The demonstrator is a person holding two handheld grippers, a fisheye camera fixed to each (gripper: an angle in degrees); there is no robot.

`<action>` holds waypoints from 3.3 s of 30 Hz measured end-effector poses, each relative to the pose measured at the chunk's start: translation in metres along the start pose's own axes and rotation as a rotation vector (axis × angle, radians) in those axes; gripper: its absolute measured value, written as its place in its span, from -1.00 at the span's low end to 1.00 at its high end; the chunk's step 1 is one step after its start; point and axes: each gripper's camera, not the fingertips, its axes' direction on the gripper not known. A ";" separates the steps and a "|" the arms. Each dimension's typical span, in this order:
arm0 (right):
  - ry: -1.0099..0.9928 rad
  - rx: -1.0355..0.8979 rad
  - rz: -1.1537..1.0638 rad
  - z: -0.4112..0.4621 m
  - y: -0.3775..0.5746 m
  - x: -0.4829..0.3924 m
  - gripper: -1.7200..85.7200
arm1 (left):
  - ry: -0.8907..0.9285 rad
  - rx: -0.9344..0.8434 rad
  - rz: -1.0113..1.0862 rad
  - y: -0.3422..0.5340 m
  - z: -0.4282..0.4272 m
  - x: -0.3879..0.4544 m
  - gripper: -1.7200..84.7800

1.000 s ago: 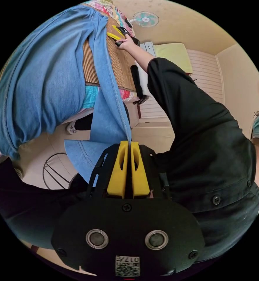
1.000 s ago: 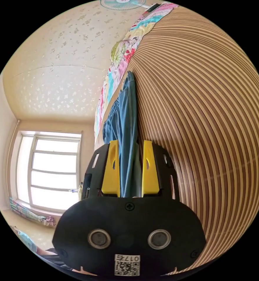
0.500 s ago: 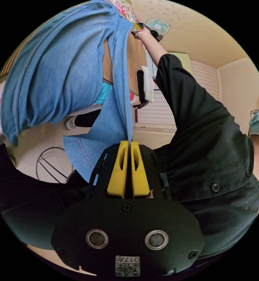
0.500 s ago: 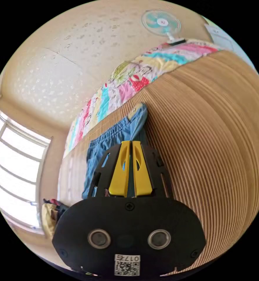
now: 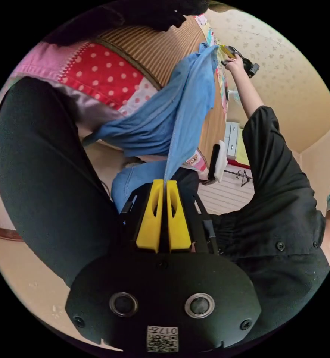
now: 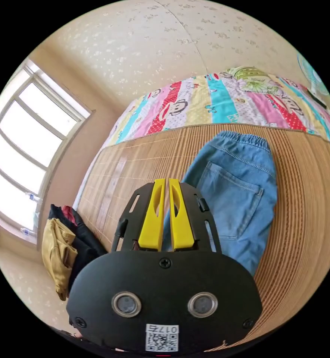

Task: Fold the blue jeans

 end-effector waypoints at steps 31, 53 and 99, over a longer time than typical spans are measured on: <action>0.138 -0.300 0.284 -0.186 0.444 0.059 -0.79 | -0.498 0.117 0.427 -0.029 0.102 0.156 -0.78; -0.052 -0.257 0.187 -0.262 0.433 0.071 -0.95 | -0.462 0.112 0.401 0.006 0.088 0.158 -0.92; -0.292 -0.195 0.304 -0.336 0.407 0.075 -0.95 | -0.552 0.195 0.552 0.044 0.016 0.230 -0.98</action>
